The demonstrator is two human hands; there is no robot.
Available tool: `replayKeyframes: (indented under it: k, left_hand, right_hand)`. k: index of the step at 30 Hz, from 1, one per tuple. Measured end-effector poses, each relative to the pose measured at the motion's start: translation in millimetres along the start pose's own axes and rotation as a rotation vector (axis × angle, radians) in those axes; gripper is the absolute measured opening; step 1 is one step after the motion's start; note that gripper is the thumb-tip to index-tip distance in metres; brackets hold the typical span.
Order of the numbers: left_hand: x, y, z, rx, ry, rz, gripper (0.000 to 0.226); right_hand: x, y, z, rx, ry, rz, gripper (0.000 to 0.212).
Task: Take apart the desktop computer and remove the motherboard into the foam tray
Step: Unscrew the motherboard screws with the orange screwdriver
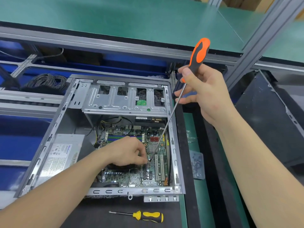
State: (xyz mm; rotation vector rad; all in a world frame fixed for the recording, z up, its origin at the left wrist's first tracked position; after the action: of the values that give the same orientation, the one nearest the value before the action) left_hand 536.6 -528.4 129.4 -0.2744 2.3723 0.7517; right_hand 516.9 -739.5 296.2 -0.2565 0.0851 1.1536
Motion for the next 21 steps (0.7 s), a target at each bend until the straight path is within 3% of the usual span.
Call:
replayKeyframes:
  k: [2, 7, 10, 13, 17, 21]
  left_hand:
    - [-3.8, 0.6, 7.8, -0.065, 0.080, -0.032, 0.016]
    - [3.9, -0.3, 20.0, -0.291, 1.133, 0.000, 0.022]
    - [2.5, 0.5, 23.0, -0.292, 1.479, -0.002, 0.026]
    - [-2.5, 3.3, 26.7, -0.286, 1.652, -0.088, 0.018]
    - [-5.3, 5.4, 24.2, -0.271, 1.695, -0.126, 0.015]
    - [-7.8, 13.9, 11.8, -0.166, 1.582, 0.128, 0.033]
  right_hand:
    - [-1.9, 1.1, 0.8, -0.004, -0.013, -0.014, 0.029]
    - [-5.4, 8.2, -0.1, 0.022, -0.104, -0.073, 0.024]
    - [-8.6, 13.4, 1.4, 0.028, -0.155, -0.102, 0.026]
    - [-8.9, 20.8, 6.0, 0.000, -0.140, -0.111, 0.022]
    - [-9.8, 31.7, 13.5, -0.006, -0.181, -0.154, 0.021]
    - [-18.4, 44.6, 24.9, -0.074, -0.103, -0.266, 0.019]
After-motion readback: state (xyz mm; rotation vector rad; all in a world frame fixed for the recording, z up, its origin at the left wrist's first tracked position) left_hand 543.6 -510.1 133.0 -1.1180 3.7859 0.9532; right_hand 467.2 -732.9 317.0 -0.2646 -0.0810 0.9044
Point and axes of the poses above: each hand's wrist, its own y-axis away from the middle knuckle, its own x-axis out of the palm, z = x × y, the point moved 6 cm from there along -y, towards the middle knuckle
